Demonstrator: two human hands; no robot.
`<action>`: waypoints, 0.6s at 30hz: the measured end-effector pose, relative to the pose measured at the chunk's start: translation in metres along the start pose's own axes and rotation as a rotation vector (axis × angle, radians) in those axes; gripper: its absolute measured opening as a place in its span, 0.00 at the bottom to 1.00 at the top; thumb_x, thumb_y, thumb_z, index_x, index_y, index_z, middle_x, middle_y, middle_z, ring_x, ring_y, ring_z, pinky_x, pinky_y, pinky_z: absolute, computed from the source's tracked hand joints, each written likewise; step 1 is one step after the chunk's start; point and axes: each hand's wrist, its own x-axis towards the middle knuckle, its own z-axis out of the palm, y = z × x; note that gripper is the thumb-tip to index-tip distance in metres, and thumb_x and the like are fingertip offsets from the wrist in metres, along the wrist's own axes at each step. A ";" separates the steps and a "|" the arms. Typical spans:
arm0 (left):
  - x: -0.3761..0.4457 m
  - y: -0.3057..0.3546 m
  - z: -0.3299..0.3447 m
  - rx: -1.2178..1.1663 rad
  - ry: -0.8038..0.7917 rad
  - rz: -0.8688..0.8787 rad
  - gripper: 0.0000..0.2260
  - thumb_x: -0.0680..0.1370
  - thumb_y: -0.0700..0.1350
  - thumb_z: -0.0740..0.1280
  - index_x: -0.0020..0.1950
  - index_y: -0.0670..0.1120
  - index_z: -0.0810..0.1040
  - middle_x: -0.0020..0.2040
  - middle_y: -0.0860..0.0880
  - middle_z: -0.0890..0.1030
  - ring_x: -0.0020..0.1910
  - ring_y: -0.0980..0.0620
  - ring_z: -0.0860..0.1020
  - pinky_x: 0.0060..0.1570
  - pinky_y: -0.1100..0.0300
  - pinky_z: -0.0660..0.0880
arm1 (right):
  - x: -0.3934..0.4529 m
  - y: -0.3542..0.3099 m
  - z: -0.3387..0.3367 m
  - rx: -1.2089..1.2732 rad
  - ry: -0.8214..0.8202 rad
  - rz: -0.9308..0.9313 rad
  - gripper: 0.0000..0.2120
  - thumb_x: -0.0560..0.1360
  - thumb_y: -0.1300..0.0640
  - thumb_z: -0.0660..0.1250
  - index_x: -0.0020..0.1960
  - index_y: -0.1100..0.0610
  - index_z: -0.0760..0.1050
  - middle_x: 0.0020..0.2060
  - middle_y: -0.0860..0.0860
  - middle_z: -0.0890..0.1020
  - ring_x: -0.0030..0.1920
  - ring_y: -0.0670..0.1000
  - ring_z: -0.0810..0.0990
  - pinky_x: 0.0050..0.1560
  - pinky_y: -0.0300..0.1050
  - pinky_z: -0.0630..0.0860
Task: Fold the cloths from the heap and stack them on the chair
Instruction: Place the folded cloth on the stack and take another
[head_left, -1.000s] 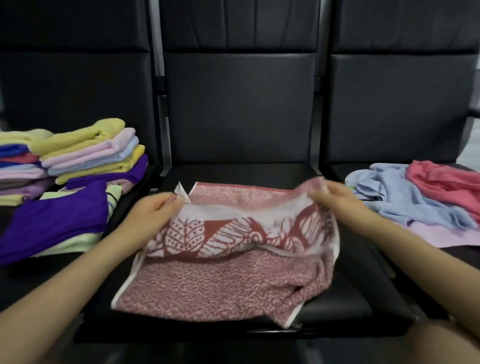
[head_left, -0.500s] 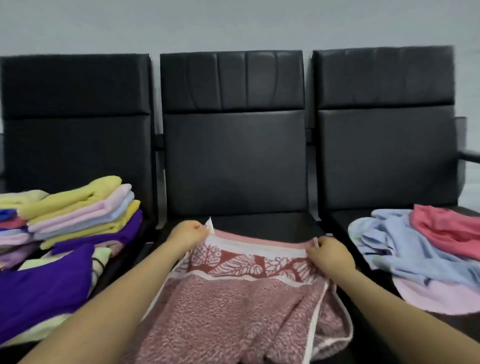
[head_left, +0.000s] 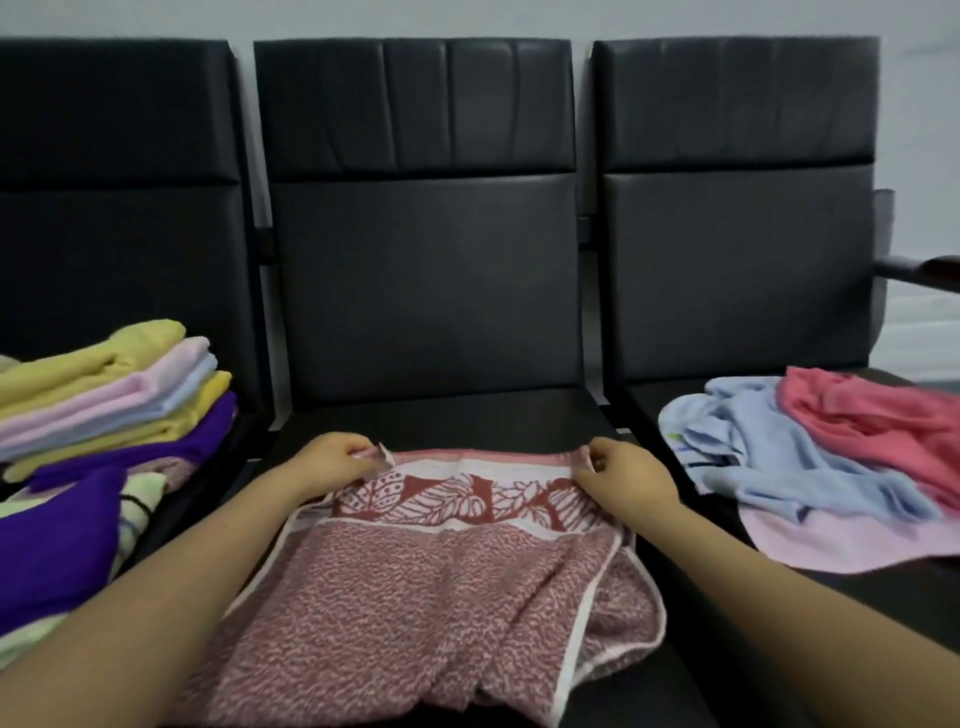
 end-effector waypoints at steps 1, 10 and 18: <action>-0.005 0.001 0.000 0.002 0.000 -0.019 0.10 0.75 0.47 0.71 0.35 0.48 0.78 0.34 0.50 0.77 0.38 0.52 0.76 0.37 0.60 0.67 | -0.004 -0.003 -0.002 0.022 0.047 -0.038 0.15 0.74 0.52 0.65 0.33 0.53 0.63 0.30 0.50 0.74 0.35 0.54 0.75 0.34 0.48 0.66; -0.084 0.049 -0.107 -0.108 0.227 0.034 0.10 0.78 0.48 0.69 0.42 0.43 0.82 0.38 0.46 0.80 0.35 0.51 0.76 0.34 0.62 0.70 | -0.002 -0.082 -0.103 0.754 0.259 -0.083 0.08 0.74 0.59 0.70 0.41 0.62 0.74 0.34 0.52 0.78 0.34 0.48 0.75 0.38 0.44 0.71; -0.178 0.117 -0.220 -0.473 0.526 0.297 0.03 0.78 0.44 0.68 0.47 0.52 0.80 0.43 0.49 0.83 0.40 0.51 0.81 0.39 0.62 0.76 | -0.009 -0.168 -0.213 0.977 0.343 -0.249 0.07 0.75 0.60 0.69 0.42 0.58 0.72 0.37 0.51 0.78 0.37 0.48 0.77 0.38 0.42 0.74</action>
